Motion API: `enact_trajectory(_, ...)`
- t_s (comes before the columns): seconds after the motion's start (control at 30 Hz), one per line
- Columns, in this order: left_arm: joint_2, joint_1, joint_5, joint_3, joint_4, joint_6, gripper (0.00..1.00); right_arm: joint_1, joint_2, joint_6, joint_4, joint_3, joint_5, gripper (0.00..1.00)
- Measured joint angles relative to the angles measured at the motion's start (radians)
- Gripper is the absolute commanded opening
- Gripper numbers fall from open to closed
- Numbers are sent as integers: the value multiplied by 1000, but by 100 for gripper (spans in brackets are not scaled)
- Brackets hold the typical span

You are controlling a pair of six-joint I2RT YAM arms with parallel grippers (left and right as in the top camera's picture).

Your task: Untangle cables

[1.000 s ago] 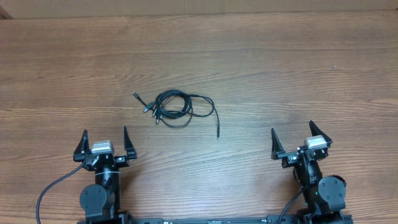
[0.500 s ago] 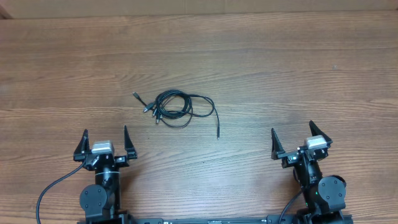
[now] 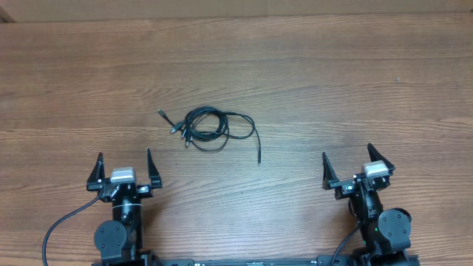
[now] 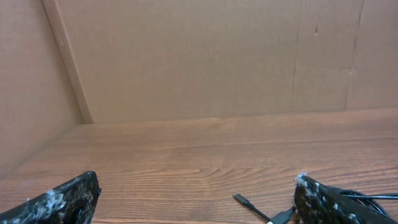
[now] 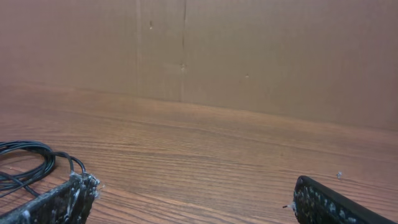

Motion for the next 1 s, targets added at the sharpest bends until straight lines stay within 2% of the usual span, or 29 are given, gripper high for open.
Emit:
enact_trajectory(0.63, 0, 0, 0, 0, 0, 0, 100, 0, 0, 10, 21, 0, -36, 100)
enact_trajectory(1.0, 0, 0, 0, 0, 0, 0, 100, 0, 0, 233, 54, 0, -213, 100)
